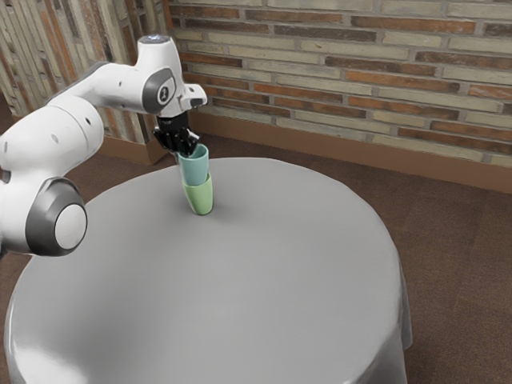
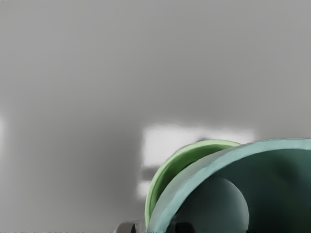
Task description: Place the right cup onto the left cup
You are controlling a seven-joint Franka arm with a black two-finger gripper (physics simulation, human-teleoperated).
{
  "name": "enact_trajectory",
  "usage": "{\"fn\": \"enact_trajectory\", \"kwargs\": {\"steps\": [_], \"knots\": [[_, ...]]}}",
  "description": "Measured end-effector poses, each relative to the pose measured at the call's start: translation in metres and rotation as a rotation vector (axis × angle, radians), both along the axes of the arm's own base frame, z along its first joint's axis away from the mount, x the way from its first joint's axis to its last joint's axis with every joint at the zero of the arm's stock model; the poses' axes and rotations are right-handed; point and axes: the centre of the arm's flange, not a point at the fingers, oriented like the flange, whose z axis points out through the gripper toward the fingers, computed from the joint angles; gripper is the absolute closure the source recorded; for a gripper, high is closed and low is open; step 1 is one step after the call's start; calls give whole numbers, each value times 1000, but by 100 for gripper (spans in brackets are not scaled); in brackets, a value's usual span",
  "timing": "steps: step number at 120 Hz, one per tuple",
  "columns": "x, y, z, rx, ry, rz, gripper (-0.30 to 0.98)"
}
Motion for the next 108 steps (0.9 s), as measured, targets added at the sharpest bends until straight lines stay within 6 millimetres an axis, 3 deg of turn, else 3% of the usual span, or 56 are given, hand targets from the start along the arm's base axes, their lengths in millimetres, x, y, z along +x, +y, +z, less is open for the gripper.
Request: {"fn": "enact_trajectory", "kwargs": {"steps": [14, 31, 61, 69, 79, 108], "knots": [[1, 0, -3, -5, -10, 3, 33], [0, 3, 5, -2, -25, 8, 17], [-29, -10, 106, 34, -82, -5, 5], [-45, -19, 127, 33, -74, -14, 4], [-79, -32, 147, 20, -41, -25, 3], [-173, -98, 172, 0, 78, -109, 1]]}}
